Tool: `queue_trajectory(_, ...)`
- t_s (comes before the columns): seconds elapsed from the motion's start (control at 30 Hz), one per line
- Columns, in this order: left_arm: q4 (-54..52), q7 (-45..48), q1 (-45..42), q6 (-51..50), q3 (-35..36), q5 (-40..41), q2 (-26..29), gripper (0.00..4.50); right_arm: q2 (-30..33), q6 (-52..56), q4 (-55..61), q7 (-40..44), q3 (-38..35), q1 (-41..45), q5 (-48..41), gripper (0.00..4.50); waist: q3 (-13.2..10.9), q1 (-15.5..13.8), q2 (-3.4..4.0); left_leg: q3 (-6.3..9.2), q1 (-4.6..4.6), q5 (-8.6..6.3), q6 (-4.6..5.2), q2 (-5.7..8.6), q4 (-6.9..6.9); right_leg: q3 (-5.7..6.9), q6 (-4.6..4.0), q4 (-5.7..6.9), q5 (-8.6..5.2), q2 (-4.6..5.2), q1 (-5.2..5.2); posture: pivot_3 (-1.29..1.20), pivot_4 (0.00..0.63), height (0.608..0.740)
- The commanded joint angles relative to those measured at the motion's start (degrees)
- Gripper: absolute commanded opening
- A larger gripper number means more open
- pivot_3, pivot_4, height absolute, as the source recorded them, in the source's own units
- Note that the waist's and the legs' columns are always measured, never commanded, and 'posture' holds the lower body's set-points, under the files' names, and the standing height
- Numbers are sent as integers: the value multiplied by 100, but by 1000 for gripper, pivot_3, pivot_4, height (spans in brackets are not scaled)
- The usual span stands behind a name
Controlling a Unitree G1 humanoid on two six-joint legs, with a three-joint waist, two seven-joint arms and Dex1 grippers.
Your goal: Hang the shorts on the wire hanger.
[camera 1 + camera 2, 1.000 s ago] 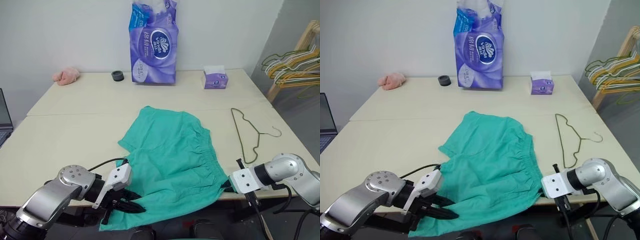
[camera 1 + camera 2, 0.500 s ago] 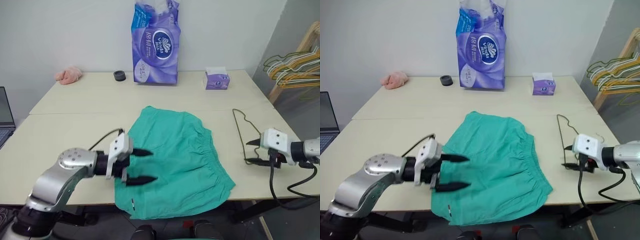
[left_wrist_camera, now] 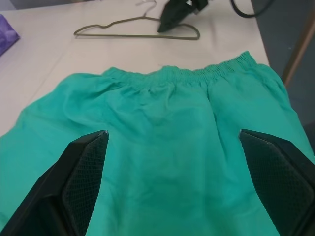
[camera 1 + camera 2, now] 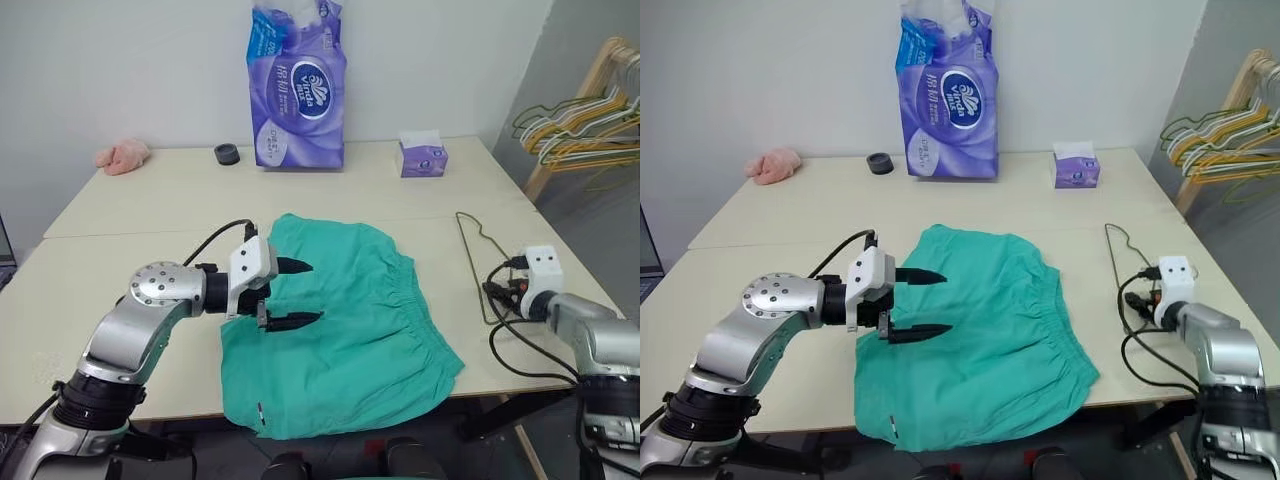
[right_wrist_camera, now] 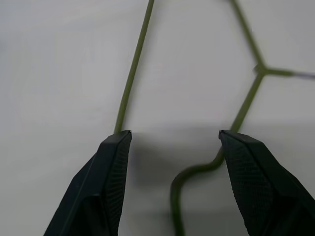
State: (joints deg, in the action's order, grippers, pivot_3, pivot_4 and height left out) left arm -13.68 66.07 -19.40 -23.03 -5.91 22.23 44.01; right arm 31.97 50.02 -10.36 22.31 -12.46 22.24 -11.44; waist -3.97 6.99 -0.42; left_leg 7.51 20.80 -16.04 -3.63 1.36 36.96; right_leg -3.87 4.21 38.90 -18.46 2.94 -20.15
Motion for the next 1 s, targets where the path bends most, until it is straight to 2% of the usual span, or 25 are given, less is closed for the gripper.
queue_trajectory(0.03, 185, 63, -250, 191, 12, -97, 5, 4481, 57, 53, -955, -146, 45, 547, 137, 3026, 0, 23, 0, 0, 0, 0, 0, 0, 0, 1, 0, 0, 0, 0, 1, -163, 16, 740)
queue_trajectory(0.17, 291, 28, -279, 273, 29, -145, -44, 4481, 235, -322, -1364, 34, 379, 758, 349, 3026, 8, 78, -7, 8, 1, 0, 0, 0, 0, 7, 0, -4, 0, 0, 5, -152, 13, 740)
queue_trajectory(0.33, 333, -36, -168, 350, 84, -175, -41, 4481, 500, -499, -473, 458, 573, 494, 253, 3026, 8, 98, -7, 10, 3, 0, 1, 4, 0, 3, 0, -5, 0, 6, 5, -142, 12, 740)
queue_trajectory(0.43, 286, -42, -84, 349, 92, -158, -45, 4500, 576, -511, 132, 528, 562, 244, 265, 3946, 8, 114, -6, 13, 3, 0, 1, 2, -1, 0, 1, -3, -1, 4, 1, -143, 13, 740)
queue_trajectory(0.5, 251, -12, -50, 288, 93, -76, -70, 4500, 457, -506, 392, 129, 315, 205, 347, 4483, 7, 115, -5, 15, 3, 0, 1, 1, -1, -4, 1, -2, -1, 5, -1, -148, 14, 740)
queue_trajectory(0.6, 278, 36, -61, 272, 51, -61, -97, 4500, 229, -284, 390, -384, 5, 247, 368, 4483, 8, 117, -5, 16, 3, 0, 1, 0, -2, -3, 1, -1, -1, 3, -2, -158, 17, 740)
queue_trajectory(0.77, 419, 135, -172, 349, -33, -154, -147, 4500, 68, 131, -284, -635, -120, 436, 323, 4483, 8, 115, -5, 10, 3, 0, 1, 4, 0, -4, 1, -2, -1, 4, 1, -168, 19, 740)
queue_trajectory(0.97, 503, 193, -253, 381, -61, -204, -168, 4500, 165, 249, -1628, -298, 47, 916, 299, 4483, 12, 179, -4, 6, 1, 0, 1, 2, -2, -1, 1, -3, 0, 2, 4, -157, 22, 740)
queue_trajectory(1.0, 503, 197, -245, 388, -58, -209, -168, 4500, 194, 249, -1821, -189, 115, 971, 313, 4314, 16, 186, -9, 7, 0, 0, 1, 2, -2, 1, 1, -3, 0, 1, 5, -157, 22, 740)
